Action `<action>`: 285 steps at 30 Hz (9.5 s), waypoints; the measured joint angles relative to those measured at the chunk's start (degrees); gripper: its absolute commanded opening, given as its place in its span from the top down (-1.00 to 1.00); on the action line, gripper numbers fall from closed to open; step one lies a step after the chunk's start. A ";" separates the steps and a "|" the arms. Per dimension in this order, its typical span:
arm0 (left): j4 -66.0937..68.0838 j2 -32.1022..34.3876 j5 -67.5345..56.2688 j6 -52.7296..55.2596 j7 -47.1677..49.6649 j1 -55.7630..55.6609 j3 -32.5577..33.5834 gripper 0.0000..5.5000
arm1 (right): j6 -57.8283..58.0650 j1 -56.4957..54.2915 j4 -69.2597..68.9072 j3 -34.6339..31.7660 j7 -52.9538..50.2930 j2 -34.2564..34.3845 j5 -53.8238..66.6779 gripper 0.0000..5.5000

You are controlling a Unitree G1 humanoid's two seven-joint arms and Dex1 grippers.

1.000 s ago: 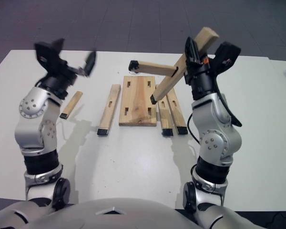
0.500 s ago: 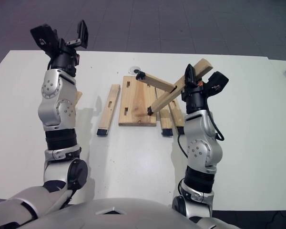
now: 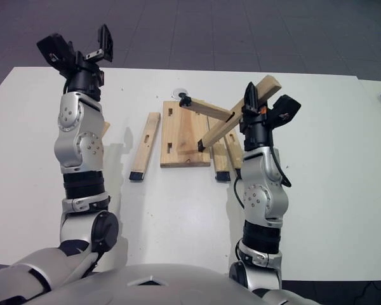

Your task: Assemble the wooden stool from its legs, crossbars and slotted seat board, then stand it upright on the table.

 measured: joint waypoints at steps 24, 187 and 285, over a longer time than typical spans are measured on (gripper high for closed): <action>-6.12 -2.09 -0.04 1.31 5.73 0.16 -0.76 -0.96 | -0.32 2.95 -1.46 10.82 7.46 -9.83 -10.27 0.63; -23.16 9.92 -58.31 34.12 2.78 -0.80 3.52 -0.96 | 31.11 4.03 0.81 -1.02 47.04 -50.97 -9.13 0.40; -18.41 -2.98 -67.30 21.75 15.70 3.28 -3.58 -0.96 | 24.54 -34.04 13.51 -12.26 25.67 -39.77 -3.94 0.25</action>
